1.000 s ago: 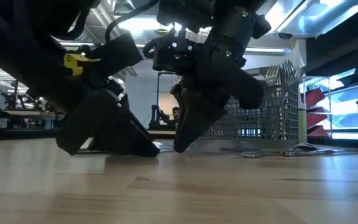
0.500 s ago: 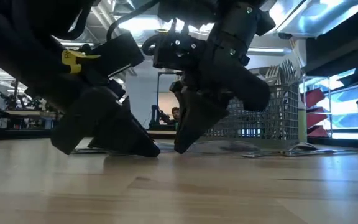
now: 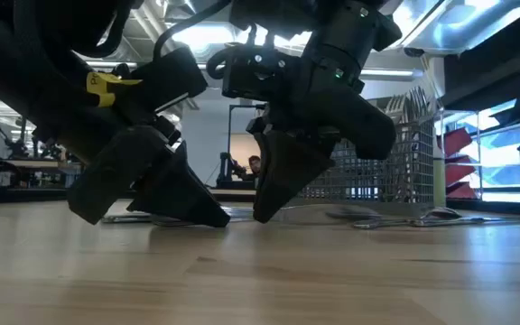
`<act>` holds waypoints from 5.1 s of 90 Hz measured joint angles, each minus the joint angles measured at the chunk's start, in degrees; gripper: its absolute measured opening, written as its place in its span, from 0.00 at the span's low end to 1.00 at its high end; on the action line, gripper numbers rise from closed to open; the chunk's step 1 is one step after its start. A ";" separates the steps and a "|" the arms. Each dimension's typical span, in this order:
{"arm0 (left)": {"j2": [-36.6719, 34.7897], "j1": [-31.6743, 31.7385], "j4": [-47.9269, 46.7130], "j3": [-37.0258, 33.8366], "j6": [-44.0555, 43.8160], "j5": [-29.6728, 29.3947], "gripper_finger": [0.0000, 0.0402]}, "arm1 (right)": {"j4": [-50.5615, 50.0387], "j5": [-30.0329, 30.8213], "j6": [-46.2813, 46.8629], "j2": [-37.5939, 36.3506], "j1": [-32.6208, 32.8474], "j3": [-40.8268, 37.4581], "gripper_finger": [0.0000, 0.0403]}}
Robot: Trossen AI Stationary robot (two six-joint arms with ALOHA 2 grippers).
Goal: Sort silverware
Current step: Put the silver knife into the gray silverware organizer
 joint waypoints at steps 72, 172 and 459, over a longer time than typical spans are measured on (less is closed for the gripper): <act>-2.11 -1.41 -0.84 -0.04 1.56 -2.35 0.00 | -12.80 4.12 7.09 -12.38 0.96 0.11 0.15; -14.97 -8.92 -2.03 -0.11 -6.98 -36.97 0.00 | 29.67 63.55 48.06 -31.80 16.83 -36.45 0.15; -11.65 3.07 18.40 -0.02 -5.91 -30.52 0.00 | -8.85 47.94 31.75 -25.83 18.86 -16.72 0.15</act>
